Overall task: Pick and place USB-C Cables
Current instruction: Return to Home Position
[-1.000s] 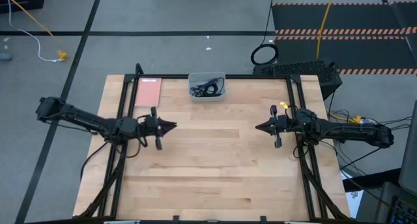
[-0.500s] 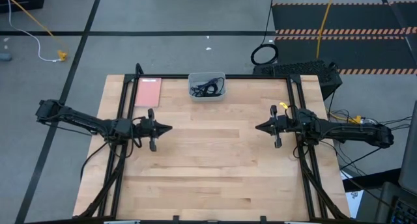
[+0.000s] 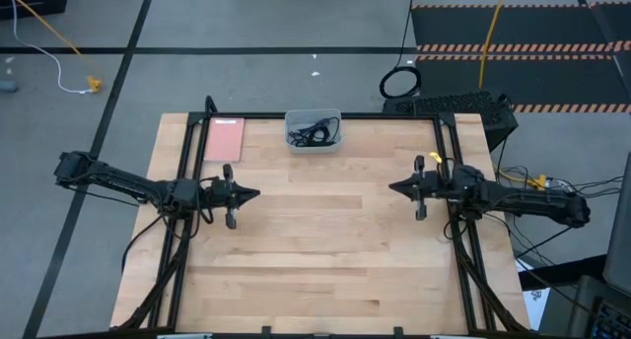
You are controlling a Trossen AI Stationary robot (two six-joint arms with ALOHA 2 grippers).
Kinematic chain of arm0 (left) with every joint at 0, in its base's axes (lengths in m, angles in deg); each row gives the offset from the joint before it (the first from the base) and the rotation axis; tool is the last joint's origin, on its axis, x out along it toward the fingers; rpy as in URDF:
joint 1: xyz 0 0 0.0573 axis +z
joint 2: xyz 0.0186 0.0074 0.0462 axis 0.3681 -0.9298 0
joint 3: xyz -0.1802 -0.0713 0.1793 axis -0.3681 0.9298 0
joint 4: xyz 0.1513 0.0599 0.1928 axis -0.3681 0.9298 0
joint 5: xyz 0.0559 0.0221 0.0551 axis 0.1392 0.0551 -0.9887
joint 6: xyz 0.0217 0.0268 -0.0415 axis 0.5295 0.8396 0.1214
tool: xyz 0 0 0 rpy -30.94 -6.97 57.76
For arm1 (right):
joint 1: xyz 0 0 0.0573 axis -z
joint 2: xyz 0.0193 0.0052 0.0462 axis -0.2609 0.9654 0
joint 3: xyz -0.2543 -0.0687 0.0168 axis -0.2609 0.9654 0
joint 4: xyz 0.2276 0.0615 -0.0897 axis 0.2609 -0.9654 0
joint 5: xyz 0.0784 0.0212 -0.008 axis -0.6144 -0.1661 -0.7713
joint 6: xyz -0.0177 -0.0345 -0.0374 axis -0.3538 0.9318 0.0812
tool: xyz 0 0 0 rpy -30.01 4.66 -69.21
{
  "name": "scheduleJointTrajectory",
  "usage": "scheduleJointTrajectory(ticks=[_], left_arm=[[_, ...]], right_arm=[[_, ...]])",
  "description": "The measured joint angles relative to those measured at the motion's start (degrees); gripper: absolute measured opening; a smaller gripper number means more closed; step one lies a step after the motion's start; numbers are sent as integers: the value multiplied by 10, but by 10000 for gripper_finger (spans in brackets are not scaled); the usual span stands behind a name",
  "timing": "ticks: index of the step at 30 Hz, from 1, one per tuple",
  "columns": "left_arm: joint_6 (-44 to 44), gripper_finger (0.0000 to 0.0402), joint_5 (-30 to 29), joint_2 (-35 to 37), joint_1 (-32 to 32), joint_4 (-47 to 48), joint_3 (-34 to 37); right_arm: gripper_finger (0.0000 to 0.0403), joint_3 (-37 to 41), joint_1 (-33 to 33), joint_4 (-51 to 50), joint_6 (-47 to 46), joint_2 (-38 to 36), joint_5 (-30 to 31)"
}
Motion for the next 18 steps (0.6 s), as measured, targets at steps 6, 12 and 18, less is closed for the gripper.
scheduleJointTrajectory(ticks=[6, 12, 18], left_arm=[[3, 11, -5, 0, 0, 0, 0], [5, 11, -6, 0, 1, 0, 0], [5, 9, -15, 0, 1, 0, 0]], right_arm=[[0, 0, 0, -14, -12, -39, -12], [0, 0, -11, -36, -22, -59, 10], [0, 0, -60, -46, -13, -69, 107]])
